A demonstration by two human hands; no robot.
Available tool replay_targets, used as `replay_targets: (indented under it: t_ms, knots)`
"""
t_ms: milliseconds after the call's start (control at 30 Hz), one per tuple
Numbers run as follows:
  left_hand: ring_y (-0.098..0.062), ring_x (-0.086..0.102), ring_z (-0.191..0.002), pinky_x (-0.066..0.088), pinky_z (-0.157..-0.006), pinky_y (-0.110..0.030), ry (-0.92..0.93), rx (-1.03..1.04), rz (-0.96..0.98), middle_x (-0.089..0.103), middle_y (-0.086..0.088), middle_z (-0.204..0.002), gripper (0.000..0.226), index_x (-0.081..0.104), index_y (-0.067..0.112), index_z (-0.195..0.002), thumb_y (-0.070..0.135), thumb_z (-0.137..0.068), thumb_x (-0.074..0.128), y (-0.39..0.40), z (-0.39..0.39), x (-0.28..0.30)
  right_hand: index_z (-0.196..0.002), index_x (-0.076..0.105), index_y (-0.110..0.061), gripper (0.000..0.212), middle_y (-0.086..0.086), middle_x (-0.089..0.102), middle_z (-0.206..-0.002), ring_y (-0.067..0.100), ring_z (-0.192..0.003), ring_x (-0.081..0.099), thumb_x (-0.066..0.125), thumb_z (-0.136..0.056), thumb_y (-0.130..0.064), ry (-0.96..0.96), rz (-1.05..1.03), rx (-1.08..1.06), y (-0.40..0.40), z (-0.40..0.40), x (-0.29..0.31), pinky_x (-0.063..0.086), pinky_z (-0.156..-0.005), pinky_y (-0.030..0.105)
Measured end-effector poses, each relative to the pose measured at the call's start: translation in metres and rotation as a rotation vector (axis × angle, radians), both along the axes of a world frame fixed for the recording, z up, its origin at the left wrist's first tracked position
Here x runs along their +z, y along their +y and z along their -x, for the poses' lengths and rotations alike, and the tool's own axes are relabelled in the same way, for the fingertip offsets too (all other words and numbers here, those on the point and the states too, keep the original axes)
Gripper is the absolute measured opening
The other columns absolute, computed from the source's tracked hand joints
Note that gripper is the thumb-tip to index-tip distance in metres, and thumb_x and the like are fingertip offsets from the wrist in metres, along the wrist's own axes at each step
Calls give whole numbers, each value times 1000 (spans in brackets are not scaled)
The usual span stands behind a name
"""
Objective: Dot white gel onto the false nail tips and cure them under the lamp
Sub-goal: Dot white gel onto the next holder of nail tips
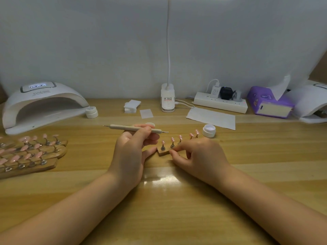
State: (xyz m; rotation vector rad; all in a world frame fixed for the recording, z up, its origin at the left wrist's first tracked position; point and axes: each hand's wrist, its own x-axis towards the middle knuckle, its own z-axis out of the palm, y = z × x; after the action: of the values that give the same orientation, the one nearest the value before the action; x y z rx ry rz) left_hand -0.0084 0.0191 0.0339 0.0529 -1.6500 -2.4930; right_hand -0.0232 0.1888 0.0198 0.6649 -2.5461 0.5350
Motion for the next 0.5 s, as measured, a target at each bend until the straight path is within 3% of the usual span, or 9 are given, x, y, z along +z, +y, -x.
replay_targets:
  t_ms: [167, 500]
  knots:
    - [-4, 64, -70, 51, -91, -46, 31, 65, 58, 69, 4, -75, 11, 63, 18, -87, 13, -94, 56, 13, -9, -1, -104, 73, -35, 28, -5, 73, -81, 15, -76, 65, 50, -94, -47, -80, -65, 15, -8, 1, -3, 51, -63, 32]
    - [-6, 66, -70, 50, -82, -37, 92, 48, 79, 69, 4, -71, 14, 62, 20, -87, 15, -96, 53, 21, -19, -5, -110, 68, -37, 33, -3, 71, -87, 19, -84, 64, 40, -96, -49, -114, -174, -31, -10, 5, -2, 42, -60, 28]
